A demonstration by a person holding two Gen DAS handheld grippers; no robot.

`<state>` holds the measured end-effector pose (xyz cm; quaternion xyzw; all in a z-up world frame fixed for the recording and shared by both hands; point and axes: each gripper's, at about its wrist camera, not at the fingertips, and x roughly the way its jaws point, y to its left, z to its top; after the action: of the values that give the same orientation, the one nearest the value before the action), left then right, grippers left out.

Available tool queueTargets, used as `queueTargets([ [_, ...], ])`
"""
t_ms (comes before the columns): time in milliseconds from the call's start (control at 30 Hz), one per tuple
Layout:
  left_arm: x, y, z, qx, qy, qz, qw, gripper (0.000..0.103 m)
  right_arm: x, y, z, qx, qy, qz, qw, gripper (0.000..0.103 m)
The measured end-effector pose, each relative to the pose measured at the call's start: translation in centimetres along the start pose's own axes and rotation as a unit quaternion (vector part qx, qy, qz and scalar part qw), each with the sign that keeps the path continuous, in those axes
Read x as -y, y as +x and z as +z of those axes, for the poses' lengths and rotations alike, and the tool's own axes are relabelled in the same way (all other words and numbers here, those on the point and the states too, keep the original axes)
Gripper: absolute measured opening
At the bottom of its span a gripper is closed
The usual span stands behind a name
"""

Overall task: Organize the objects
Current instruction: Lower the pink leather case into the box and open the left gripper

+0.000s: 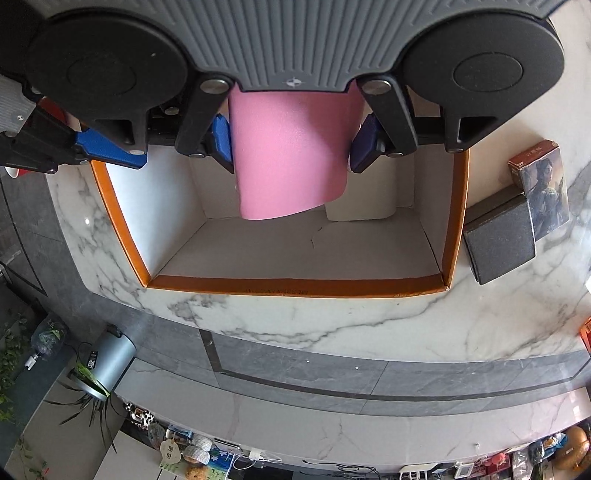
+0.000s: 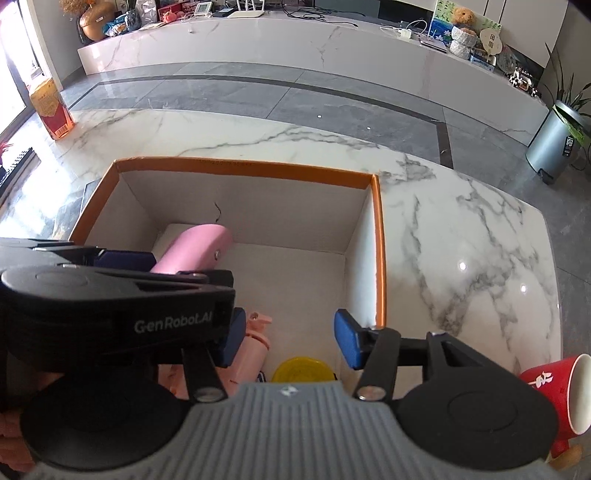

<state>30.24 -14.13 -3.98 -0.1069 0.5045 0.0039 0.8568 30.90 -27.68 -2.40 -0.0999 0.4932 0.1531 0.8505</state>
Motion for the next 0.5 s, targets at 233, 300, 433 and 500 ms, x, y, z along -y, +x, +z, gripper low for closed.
queueTargets([
  [233, 0.1, 0.9, 0.8, 0.001, 0.007, -0.014, 0.9999, 0.074, -0.7, 0.8, 0.3, -0.005, -0.012, -0.01, 1.0, 0.055],
  [300, 0.3, 1.0, 1.1, -0.002, 0.0, -0.022, 0.9998, 0.074, -0.6, 0.6, 0.3, -0.002, -0.006, -0.017, 1.0, 0.053],
  [433, 1.2, 1.5, 1.3, -0.01, 0.0, -0.036, 0.9993, 0.073, -0.7, -0.3, 0.5, 0.007, -0.015, -0.03, 0.999, 0.053],
  [500, 1.8, 1.5, 1.1, -0.005, 0.012, -0.025, 0.9996, 0.074, -0.7, -0.3, 0.6, 0.001, -0.02, -0.03, 0.999, 0.053],
])
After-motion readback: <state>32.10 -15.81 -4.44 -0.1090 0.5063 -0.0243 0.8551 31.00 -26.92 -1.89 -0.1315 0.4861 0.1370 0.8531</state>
